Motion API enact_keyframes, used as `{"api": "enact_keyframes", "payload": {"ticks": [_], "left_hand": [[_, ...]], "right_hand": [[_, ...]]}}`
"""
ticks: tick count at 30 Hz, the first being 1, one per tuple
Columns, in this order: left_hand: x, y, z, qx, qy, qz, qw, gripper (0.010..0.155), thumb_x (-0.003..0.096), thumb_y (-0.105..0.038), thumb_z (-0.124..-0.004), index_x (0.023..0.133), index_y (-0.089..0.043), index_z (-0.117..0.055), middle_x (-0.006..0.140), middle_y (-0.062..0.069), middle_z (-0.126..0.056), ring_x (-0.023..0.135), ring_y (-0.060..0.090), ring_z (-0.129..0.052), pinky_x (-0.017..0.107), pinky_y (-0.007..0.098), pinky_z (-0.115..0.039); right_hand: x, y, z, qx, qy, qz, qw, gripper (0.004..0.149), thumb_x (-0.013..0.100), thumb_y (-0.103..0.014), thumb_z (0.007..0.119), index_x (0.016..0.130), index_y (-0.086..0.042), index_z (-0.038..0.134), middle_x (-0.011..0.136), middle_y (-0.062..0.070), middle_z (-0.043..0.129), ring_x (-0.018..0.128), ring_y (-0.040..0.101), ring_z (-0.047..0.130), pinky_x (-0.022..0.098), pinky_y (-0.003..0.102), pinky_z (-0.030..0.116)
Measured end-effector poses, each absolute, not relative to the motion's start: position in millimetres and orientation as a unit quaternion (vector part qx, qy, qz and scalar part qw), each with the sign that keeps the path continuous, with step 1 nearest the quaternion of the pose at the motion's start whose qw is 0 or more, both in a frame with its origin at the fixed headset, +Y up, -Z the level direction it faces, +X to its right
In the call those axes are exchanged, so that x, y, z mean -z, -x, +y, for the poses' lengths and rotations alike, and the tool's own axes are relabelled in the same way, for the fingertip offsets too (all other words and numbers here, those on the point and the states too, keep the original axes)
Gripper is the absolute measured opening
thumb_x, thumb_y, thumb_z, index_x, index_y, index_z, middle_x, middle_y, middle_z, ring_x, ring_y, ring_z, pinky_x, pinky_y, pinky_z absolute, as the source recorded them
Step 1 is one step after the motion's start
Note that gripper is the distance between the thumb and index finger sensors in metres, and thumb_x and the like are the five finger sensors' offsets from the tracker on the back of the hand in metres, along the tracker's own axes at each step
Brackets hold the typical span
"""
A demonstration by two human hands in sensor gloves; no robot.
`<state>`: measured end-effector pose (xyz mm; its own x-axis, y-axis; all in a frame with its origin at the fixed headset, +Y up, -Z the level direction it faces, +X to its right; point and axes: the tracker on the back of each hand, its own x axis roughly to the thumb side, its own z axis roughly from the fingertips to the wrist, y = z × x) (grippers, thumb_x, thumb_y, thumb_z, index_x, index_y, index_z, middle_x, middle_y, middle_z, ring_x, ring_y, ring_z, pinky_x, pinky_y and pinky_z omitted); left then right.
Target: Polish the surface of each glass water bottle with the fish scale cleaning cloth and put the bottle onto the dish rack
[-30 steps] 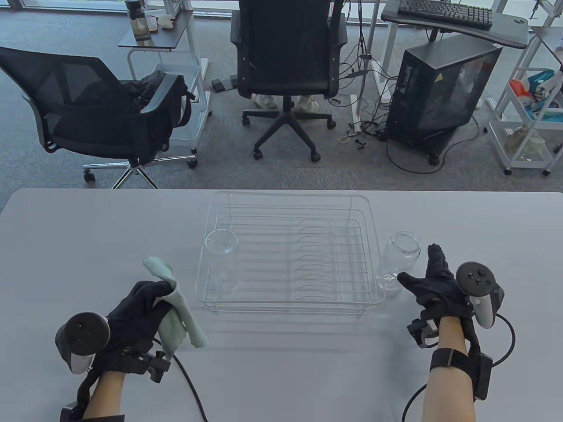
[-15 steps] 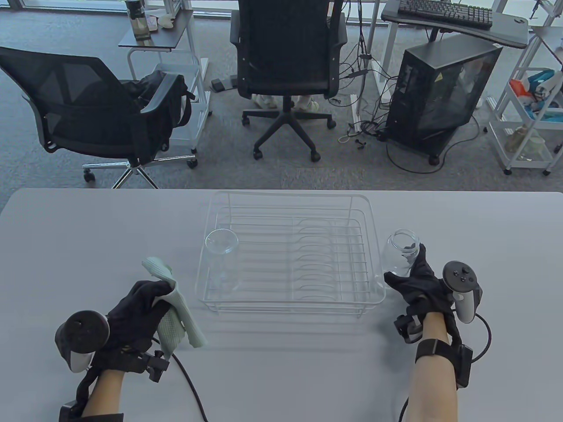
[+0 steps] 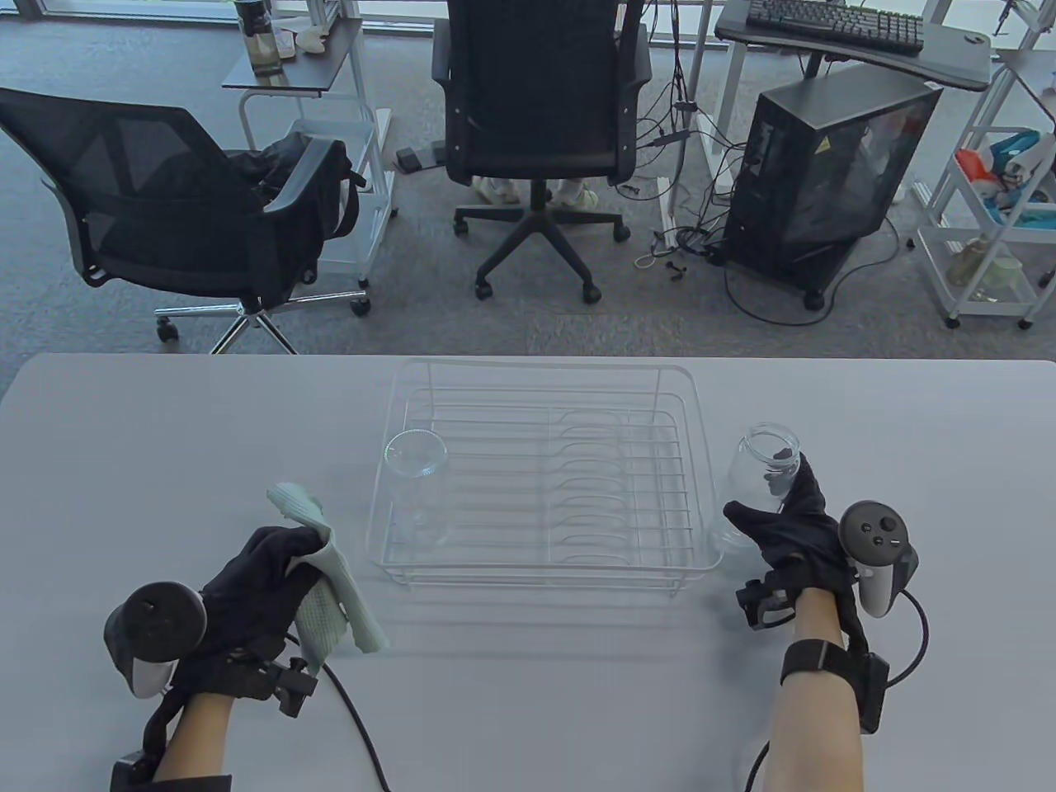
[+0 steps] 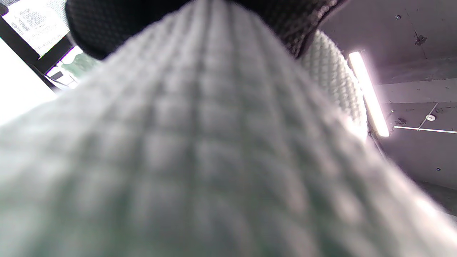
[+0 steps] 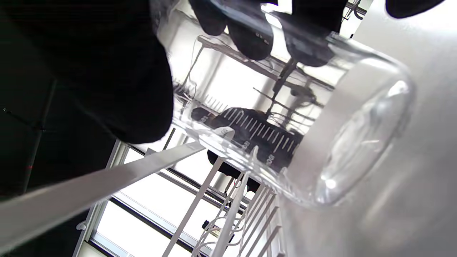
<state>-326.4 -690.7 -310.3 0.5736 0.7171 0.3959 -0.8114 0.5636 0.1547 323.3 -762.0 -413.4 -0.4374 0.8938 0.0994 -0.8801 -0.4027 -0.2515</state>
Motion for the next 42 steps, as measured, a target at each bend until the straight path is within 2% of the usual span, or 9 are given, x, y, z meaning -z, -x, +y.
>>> {"api": "enact_keyframes", "payload": {"ticks": [5,13,22,28,31,33,37,42], "left_hand": [[309.7,325.0,-690.3,-0.436,-0.165,-0.149,0.872,0.04,0.0536,-0.032,-0.085,0.092,-0.032,-0.076,0.09,0.008,-0.085,0.062,0.025,-0.097,0.052,0.052,-0.083],[308.0,318.4,-689.9,-0.428,-0.165,-0.159,0.875,0.04,0.0535,-0.032,-0.085,0.092,-0.032,-0.076,0.089,0.008,-0.085,0.062,0.025,-0.097,0.052,0.052,-0.083],[303.8,300.7,-678.3,-0.433,-0.184,-0.191,0.862,0.04,0.0537,-0.032,-0.085,0.093,-0.032,-0.076,0.09,0.007,-0.085,0.062,0.024,-0.097,0.052,0.051,-0.083],[293.6,268.6,-666.0,-0.419,-0.198,-0.242,0.853,0.04,0.0537,-0.033,-0.085,0.093,-0.033,-0.075,0.09,0.007,-0.085,0.062,0.023,-0.097,0.052,0.051,-0.083],[288.6,249.5,-661.7,-0.424,-0.204,-0.267,0.841,0.04,0.0537,-0.033,-0.085,0.093,-0.033,-0.075,0.09,0.006,-0.085,0.062,0.023,-0.097,0.052,0.05,-0.084],[284.3,237.0,-659.8,-0.429,-0.209,-0.283,0.832,0.04,0.054,-0.034,-0.084,0.093,-0.033,-0.075,0.09,0.006,-0.085,0.063,0.023,-0.097,0.052,0.05,-0.084],[275.3,214.9,-654.7,-0.44,-0.228,-0.309,0.812,0.04,0.0542,-0.034,-0.084,0.093,-0.033,-0.074,0.09,0.006,-0.084,0.063,0.022,-0.097,0.052,0.049,-0.084],[270.4,196.9,-651.5,-0.475,-0.245,-0.312,0.786,0.04,0.0546,-0.034,-0.083,0.094,-0.033,-0.073,0.091,0.005,-0.083,0.063,0.022,-0.096,0.053,0.049,-0.084]], "right_hand": [[396.1,-325.9,-744.8,-0.838,0.014,-0.17,0.519,0.105,0.037,-0.052,0.1,0.109,-0.013,0.035,0.104,0.013,0.049,0.092,0.047,0.071,0.056,0.075,0.058],[361.7,-324.7,-711.6,-0.83,-0.018,-0.223,0.51,0.105,0.037,-0.055,0.099,0.108,-0.009,0.036,0.102,0.015,0.049,0.087,0.046,0.074,0.057,0.068,0.065],[328.0,-276.2,-681.8,-0.783,-0.105,-0.238,0.564,0.105,0.039,-0.056,0.096,0.108,-0.006,0.035,0.1,0.022,0.047,0.083,0.047,0.072,0.056,0.064,0.067],[321.3,-215.7,-680.8,-0.754,-0.165,-0.187,0.607,0.105,0.041,-0.058,0.094,0.108,-0.004,0.034,0.104,0.025,0.047,0.079,0.046,0.07,0.055,0.062,0.065],[316.7,-173.2,-688.6,-0.757,-0.197,-0.136,0.608,0.105,0.041,-0.058,0.094,0.108,-0.002,0.035,0.102,0.023,0.055,0.078,0.046,0.071,0.054,0.062,0.065],[311.6,-144.5,-695.3,-0.767,-0.192,-0.118,0.601,0.105,0.041,-0.06,0.093,0.107,-0.001,0.036,0.099,0.022,0.058,0.077,0.045,0.073,0.053,0.06,0.067],[304.8,-90.0,-709.3,-0.755,-0.215,-0.062,0.617,0.105,0.042,-0.059,0.093,0.107,-0.001,0.034,0.1,0.022,0.056,0.076,0.045,0.07,0.053,0.06,0.064],[303.3,-56.0,-716.8,-0.726,-0.236,-0.023,0.645,0.105,0.043,-0.058,0.092,0.107,-0.003,0.03,0.101,0.02,0.052,0.079,0.047,0.068,0.054,0.062,0.063]]}}
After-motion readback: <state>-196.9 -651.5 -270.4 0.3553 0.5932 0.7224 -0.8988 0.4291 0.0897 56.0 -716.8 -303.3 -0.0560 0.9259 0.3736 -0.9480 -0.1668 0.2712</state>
